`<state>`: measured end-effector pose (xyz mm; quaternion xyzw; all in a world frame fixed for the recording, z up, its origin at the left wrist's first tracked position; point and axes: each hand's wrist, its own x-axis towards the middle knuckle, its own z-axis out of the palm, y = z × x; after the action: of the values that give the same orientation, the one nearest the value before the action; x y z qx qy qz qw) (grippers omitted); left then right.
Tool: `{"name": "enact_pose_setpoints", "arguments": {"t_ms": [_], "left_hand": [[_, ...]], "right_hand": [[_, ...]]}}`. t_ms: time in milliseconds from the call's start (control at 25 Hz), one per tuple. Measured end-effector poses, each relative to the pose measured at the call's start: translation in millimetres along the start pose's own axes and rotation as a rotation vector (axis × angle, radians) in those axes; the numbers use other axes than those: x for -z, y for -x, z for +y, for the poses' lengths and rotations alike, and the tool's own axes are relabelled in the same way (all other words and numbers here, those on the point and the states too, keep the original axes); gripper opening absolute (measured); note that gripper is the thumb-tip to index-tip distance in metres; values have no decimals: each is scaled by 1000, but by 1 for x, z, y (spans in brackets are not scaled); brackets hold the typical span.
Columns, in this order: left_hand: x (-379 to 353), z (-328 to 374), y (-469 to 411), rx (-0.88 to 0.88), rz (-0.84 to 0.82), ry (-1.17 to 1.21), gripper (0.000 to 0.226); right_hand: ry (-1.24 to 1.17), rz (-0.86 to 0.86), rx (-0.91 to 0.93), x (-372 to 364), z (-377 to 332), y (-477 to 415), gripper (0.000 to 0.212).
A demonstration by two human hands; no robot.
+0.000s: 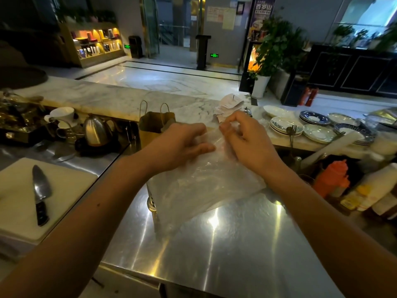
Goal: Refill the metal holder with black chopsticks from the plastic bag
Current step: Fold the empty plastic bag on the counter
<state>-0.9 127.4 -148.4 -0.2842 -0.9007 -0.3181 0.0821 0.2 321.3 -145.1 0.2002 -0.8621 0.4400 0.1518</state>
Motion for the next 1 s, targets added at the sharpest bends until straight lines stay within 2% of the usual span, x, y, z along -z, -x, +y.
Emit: {"name": "enact_pose_setpoints", "arguments": {"t_ms": [160,280,440,560,640,760,920,1000], "left_hand": [[3,-6,4,61,5,36,4],[8,-11,9,135,-20,70,8],[17,-12,13,94,-34,126,7],[20,-17,18,83,-23,136,8],[18,-22,21,97,26,97,8],[15,-30,23,141,202,112,6],[0,-36,23,256,459,104,22],[-12,-35,23,263,526,105,27]], "right_hand": [[91,58,117,0,-1,-12,20],[116,83,122,2,1,-21,17],[129,102,103,5,1,-32,17],[37,58,15,10,2,-38,16],[-60,-33,-111,15,4,-40,27],[-254,-145,-376,18,11,-35,55],[-889,-5,-609,-5,26,-15,68],[-1057,-47,-695,-19,26,-5,65]]}}
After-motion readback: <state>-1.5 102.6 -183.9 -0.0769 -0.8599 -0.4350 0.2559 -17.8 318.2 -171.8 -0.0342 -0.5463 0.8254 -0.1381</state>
